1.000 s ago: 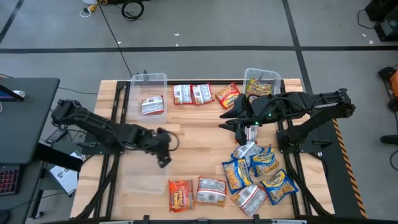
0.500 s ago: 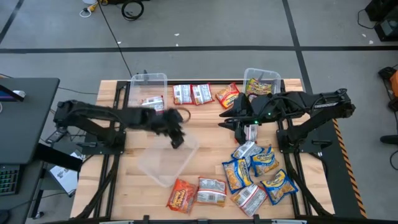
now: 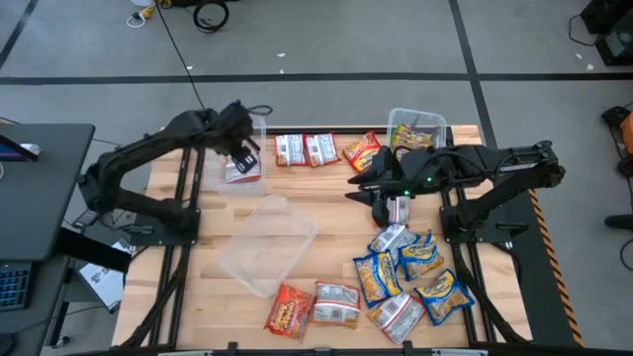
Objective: Sort Maruchan noodles
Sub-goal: Adjust the orange noodle pack in the top left transparent bin
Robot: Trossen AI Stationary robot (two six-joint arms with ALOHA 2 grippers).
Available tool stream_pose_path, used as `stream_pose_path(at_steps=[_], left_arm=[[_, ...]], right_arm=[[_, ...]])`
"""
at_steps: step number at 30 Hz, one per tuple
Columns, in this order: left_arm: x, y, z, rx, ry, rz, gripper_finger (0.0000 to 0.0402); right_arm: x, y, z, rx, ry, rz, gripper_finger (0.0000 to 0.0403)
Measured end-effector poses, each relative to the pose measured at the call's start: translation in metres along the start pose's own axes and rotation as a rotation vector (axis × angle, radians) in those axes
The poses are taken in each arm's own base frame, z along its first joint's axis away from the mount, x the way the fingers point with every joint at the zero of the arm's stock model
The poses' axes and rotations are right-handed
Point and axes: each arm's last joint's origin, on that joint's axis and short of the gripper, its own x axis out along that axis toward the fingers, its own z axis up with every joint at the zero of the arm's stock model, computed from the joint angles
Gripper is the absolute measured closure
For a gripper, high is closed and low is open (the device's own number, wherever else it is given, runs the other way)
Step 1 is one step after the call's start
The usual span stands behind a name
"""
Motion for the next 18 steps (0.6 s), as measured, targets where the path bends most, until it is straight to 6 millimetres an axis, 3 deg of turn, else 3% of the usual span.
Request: stream_pose_path(at_steps=[8, 18], left_arm=[[0.062, 0.044, -0.007, 0.161, 0.184, -0.026, 0.0225], [0.126, 0.046, -0.01, 0.272, 0.333, -0.136, 0.0213]], right_arm=[[0.0, -0.003, 0.002, 0.046, -0.038, -0.082, 0.0222], [0.004, -0.021, 0.007, 0.138, -0.061, -0.157, 0.0222]])
